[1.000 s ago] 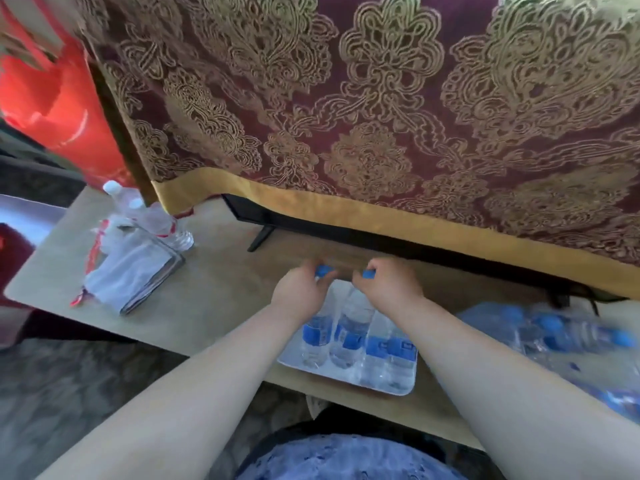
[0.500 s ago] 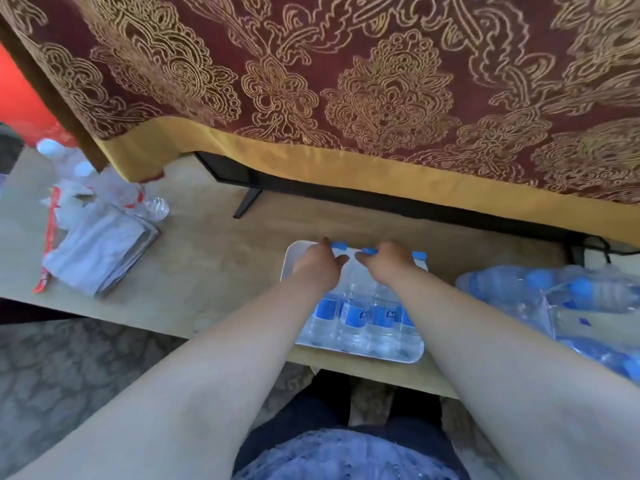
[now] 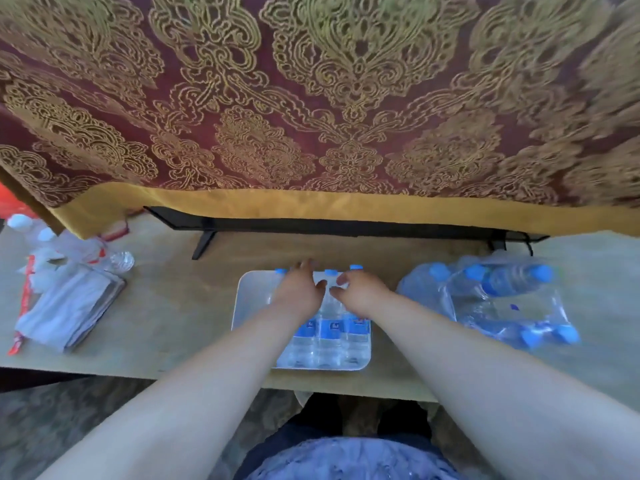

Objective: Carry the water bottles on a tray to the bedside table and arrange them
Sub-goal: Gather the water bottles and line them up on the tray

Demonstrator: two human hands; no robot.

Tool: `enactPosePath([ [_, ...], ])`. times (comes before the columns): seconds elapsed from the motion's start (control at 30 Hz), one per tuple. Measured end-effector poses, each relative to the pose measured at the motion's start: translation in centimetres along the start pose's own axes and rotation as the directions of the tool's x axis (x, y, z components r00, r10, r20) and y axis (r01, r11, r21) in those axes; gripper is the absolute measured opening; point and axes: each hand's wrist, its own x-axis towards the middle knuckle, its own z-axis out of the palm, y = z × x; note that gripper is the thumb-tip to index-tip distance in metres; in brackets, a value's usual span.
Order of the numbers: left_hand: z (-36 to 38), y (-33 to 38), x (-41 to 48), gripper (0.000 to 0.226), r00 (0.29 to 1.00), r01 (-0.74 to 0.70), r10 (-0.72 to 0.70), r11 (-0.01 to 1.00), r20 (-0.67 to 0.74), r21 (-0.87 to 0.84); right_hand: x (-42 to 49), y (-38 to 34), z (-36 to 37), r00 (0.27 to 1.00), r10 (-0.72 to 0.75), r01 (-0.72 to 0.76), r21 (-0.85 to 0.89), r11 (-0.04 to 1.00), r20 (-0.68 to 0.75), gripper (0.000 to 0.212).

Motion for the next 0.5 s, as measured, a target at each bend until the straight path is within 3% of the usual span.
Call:
enactPosePath([
  [0.1, 0.8, 6.1, -1.0, 0.05, 0.995, -0.103, 0.103, 0.995, -0.009, 0.013, -3.0, 3.3, -4.0, 0.995, -0.056, 0.052, -0.046, 0.998, -0.081, 0.035],
  [0.2, 1.2, 12.6, -2.0, 0.037, 0.975, -0.22, 0.221, 0.975, -0.027, 0.027, -6.2, 6.9, -8.4, 0.982, -0.116, 0.117, 0.0, 0.993, -0.148, 0.03],
  [0.33, 2.4, 20.1, -3.3, 0.021, 0.934, -0.354, 0.355, 0.935, -0.044, 0.027, -9.4, 12.9, -13.1, 0.921, -0.152, 0.189, 0.069, 0.98, -0.358, 0.021],
  [0.43, 4.6, 24.6, -4.1, 0.017, 0.884, -0.459, 0.467, 0.868, 0.004, 0.189, -10.9, 18.9, -15.4, 0.846, -0.101, 0.101, -0.029, 0.994, -0.523, 0.015],
  [0.5, 6.1, 26.8, -4.4, 0.027, 0.875, -0.471, 0.48, 0.813, 0.065, 0.341, -11.5, 22.5, -16.2, 0.84, -0.077, -0.015, -0.164, 0.986, -0.538, 0.024],
])
